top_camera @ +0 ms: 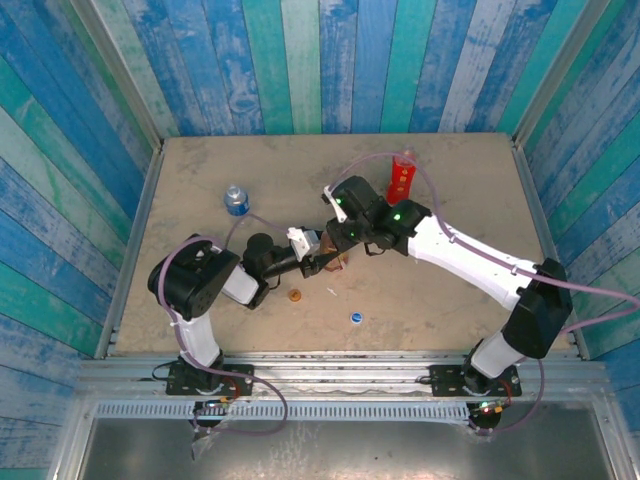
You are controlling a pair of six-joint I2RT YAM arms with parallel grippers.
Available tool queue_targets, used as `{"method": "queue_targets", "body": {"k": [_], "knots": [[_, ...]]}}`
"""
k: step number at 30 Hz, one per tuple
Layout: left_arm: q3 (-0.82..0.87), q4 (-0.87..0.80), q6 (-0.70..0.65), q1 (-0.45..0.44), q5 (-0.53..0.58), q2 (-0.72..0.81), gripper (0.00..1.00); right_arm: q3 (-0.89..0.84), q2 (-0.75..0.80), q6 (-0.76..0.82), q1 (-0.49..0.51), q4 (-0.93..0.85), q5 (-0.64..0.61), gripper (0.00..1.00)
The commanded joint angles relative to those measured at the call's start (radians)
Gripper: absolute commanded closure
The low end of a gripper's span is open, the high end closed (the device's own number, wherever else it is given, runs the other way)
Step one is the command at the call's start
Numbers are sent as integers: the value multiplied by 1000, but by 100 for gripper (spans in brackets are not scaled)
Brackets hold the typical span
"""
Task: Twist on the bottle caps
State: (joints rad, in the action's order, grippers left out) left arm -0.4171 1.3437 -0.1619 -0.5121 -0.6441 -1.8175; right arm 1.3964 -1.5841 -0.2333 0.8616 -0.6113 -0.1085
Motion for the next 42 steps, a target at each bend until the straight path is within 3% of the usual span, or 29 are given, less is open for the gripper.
{"method": "queue_targets", "body": {"k": [1,6,17,28,34,39,42], "knots": [[15,-123,-19,-2,-48,19,47,15,-29,25,1,-67,-16,67],[11,-129,-17,1,-53,18,47,22,-21,15,-1,-81,-51,67],[-16,-175,8,8,-88,18,49,100,-106,83,2,-206,12,65],[-37,-209,27,15,-118,16,49,96,-102,40,0,-196,4,65],[-43,-218,35,18,-123,12,50,98,-78,36,0,-187,-19,43],[-45,-219,35,20,-126,12,49,97,-40,27,0,-186,-21,31],[-45,-219,37,20,-126,9,49,91,-4,19,0,-155,-10,29]]}}
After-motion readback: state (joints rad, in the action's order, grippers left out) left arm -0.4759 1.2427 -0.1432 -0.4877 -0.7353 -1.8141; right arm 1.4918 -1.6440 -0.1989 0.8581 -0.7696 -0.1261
